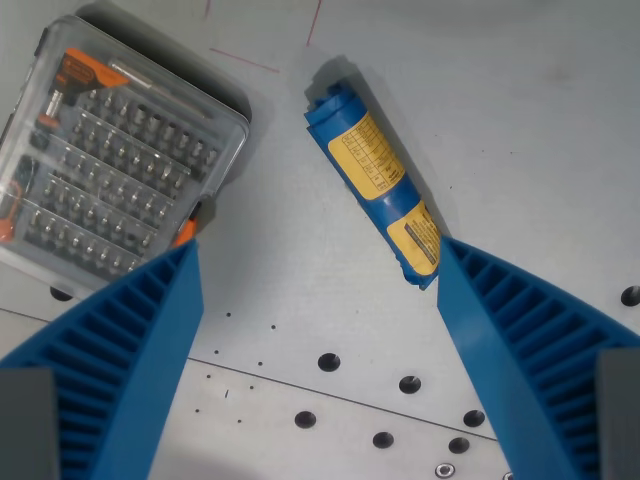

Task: Move above the blue bag

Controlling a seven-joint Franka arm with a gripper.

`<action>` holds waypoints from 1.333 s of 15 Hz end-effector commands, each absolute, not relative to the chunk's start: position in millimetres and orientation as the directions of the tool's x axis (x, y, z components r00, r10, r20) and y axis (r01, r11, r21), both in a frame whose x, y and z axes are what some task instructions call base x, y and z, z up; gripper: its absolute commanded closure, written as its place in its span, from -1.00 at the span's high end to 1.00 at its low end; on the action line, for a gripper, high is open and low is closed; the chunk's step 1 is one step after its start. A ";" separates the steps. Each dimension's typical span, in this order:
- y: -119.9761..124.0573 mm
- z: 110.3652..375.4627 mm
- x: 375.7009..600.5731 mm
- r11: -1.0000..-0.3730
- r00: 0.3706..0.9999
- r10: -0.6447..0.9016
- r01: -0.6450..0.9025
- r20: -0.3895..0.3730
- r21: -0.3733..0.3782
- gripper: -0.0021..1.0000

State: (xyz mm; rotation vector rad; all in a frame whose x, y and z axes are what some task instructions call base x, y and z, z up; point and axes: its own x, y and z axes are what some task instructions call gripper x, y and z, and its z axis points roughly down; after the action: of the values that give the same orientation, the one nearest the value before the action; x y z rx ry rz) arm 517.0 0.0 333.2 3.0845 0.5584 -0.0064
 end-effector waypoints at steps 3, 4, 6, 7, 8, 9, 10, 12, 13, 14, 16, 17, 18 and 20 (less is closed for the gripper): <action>0.0 334.8 517.0 -0.936 0.936 0.351 0.351 -0.002 0.007 1.00; 0.0 334.7 517.0 -0.936 0.936 0.352 0.352 -0.002 0.007 1.00; -0.1 334.3 516.9 -0.933 0.933 0.359 0.359 -0.002 0.008 1.00; -0.2 333.9 516.9 -0.931 0.931 0.364 0.364 -0.003 0.008 1.00; -0.4 333.3 516.8 -0.928 0.928 0.372 0.372 -0.003 0.008 1.00; -0.6 332.5 516.8 -0.925 0.925 0.380 0.380 -0.003 0.009 1.00; -0.9 331.4 516.7 -0.921 0.921 0.390 0.390 -0.003 0.010 1.00; -1.8 328.5 516.4 -0.911 0.911 0.412 0.412 0.002 0.013 1.00; -2.4 326.6 516.3 -0.905 0.905 0.424 0.424 0.004 0.015 1.00; -3.1 324.5 516.1 -0.900 0.900 0.436 0.436 0.008 0.018 1.00; -4.9 319.6 515.7 -0.888 0.888 0.459 0.459 0.017 0.026 1.00; -6.0 316.8 515.5 -0.881 0.880 0.474 0.473 0.021 0.030 1.00; -7.2 313.7 515.2 -0.872 0.872 0.489 0.488 0.024 0.034 1.00; -9.7 306.7 514.4 -0.856 0.856 0.517 0.515 0.030 0.043 1.00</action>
State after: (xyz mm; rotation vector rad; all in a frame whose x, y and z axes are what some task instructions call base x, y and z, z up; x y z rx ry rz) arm 518.2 -5.7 310.2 3.0592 0.6679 -0.0479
